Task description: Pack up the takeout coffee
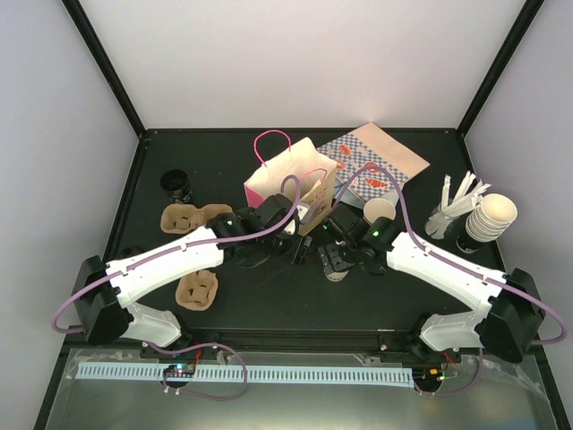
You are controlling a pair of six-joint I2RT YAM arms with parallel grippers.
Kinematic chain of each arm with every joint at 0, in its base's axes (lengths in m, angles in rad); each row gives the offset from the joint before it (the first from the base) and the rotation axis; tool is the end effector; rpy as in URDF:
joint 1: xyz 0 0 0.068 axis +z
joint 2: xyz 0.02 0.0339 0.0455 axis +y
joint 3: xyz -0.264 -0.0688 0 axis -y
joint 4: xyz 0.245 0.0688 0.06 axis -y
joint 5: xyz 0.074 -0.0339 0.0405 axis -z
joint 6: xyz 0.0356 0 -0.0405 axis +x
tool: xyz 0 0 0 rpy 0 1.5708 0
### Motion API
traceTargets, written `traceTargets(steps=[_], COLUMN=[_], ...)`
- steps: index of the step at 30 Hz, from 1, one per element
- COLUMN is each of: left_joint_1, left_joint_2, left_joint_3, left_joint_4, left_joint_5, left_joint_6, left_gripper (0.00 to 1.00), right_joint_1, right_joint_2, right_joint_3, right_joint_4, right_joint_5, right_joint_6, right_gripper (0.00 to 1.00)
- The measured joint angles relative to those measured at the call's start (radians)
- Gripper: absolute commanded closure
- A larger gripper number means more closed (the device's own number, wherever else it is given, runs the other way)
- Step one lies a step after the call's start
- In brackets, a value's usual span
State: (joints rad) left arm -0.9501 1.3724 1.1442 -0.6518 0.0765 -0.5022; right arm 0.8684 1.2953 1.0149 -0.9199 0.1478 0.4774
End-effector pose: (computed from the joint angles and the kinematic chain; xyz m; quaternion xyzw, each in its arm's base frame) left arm 0.1664 -0.2375 0.2909 0.2214 0.9139 -0.2516 0.2291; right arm 0.1589 0.1796 0.2556 -0.1771 0.9642 0.0577 0.1889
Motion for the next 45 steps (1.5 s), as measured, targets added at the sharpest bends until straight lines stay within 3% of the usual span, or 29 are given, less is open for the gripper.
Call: traceTargets(steps=[14, 29, 45], left_joint_1=[0.000, -0.006, -0.013], left_joint_2=[-0.006, -0.127, -0.290], left_joint_3=[-0.004, -0.085, -0.232], left_joint_4=[0.006, 0.006, 0.022], left_joint_5=[0.019, 0.077, 0.116], left_joint_6=[0.001, -0.017, -0.093], left_gripper=[0.31, 0.31, 0.31], right_joint_1=[0.002, 0.015, 0.175], right_joint_2=[0.012, -0.078, -0.039], right_joint_3=[-0.003, -0.062, -0.053], right_joint_4=[0.024, 0.110, 0.112], right_joint_5=[0.010, -0.128, -0.151], right_joint_6=[-0.066, -0.253, -0.317], right_gripper=[0.23, 0.27, 0.27])
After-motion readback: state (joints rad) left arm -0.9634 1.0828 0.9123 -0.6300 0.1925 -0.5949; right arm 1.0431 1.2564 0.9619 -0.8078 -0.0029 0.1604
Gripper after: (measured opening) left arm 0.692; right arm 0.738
